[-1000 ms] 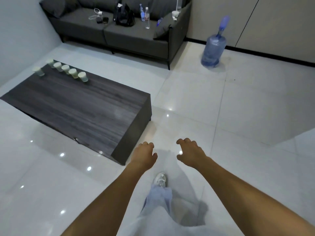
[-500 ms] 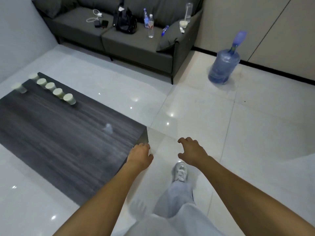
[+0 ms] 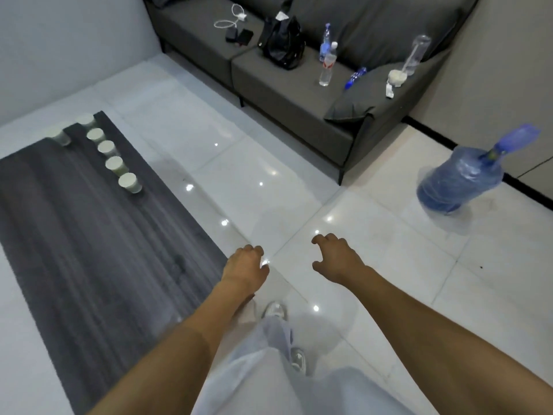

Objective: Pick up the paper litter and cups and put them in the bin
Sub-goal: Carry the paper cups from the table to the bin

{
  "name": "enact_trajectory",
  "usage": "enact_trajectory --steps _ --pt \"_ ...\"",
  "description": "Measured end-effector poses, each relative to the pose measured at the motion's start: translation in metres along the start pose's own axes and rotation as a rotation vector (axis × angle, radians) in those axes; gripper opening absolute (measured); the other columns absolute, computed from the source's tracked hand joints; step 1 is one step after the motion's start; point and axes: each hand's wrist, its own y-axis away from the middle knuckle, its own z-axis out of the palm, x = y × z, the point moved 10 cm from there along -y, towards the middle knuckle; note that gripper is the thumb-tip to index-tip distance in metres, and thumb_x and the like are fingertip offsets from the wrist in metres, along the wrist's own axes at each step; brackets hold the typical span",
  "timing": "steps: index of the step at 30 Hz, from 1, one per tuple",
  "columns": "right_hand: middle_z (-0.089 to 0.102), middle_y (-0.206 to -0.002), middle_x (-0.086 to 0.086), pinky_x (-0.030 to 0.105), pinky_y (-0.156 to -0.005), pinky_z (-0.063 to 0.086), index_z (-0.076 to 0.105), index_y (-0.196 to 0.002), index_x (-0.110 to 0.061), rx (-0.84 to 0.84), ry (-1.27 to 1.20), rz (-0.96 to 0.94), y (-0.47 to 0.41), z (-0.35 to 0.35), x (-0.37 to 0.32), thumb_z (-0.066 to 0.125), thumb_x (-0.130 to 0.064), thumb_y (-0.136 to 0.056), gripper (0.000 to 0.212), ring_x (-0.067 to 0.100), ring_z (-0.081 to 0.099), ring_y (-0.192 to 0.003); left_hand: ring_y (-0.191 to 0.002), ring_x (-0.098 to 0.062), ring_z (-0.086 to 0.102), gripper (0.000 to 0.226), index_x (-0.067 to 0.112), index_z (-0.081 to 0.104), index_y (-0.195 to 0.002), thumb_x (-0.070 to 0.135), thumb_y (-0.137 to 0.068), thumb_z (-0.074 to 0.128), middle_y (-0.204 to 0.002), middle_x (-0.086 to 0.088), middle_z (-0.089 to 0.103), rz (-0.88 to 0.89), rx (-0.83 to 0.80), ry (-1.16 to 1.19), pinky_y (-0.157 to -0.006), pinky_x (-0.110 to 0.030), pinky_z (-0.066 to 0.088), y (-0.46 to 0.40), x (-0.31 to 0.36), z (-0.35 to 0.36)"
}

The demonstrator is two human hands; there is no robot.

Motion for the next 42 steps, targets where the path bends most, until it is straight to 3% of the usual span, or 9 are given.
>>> enact_trajectory --steps 11,18,30,42 --pt "0.041 -0.136 0.006 0.038 -0.093 0.043 0.035 -0.141 -0.020 -0.082 0.126 -0.234 -0.214 -0.097 -0.096 0.054 -0.022 -0.090 0.055 0.028 0.039 -0.123 -0.117 -0.027 0.048 0.041 0.010 0.047 -0.132 0.031 -0.097 0.044 -0.126 -0.010 0.052 -0.201 0.059 0.089 -0.098 -0.036 0.042 -0.166 -0.060 -0.097" --pt "0.040 -0.138 0.005 0.037 -0.092 0.044 0.033 -0.143 -0.020 -0.175 0.216 -0.400 -0.303 -0.130 -0.180 0.054 -0.020 -0.090 0.056 0.028 0.038 -0.125 -0.119 -0.025 0.047 0.044 0.012 0.044 -0.137 0.031 -0.097 0.045 -0.129 -0.008 0.051 -0.378 0.106 0.210 -0.098 -0.034 0.043 -0.217 -0.113 -0.149" --pt "0.039 -0.139 0.006 0.040 -0.094 0.044 0.034 -0.142 -0.019 -0.290 0.409 -0.656 -0.478 -0.185 -0.338 0.055 -0.021 -0.089 0.057 0.029 0.038 -0.124 -0.113 -0.027 0.050 0.038 0.010 0.051 -0.127 0.031 -0.095 0.048 -0.124 -0.010 0.053 -0.741 0.224 0.408 -0.093 -0.035 0.043 -0.315 -0.230 -0.245" --pt "0.042 -0.138 0.010 0.039 -0.095 0.045 0.035 -0.142 -0.019 -0.443 0.638 -0.974 -0.532 -0.135 -0.536 0.059 -0.022 -0.090 0.058 0.032 0.042 -0.123 -0.117 -0.030 0.050 0.032 0.009 0.057 -0.114 0.032 -0.092 0.052 -0.123 -0.012 0.055 -1.092 0.286 0.647 -0.094 -0.038 0.044 -0.307 -0.374 -0.264"
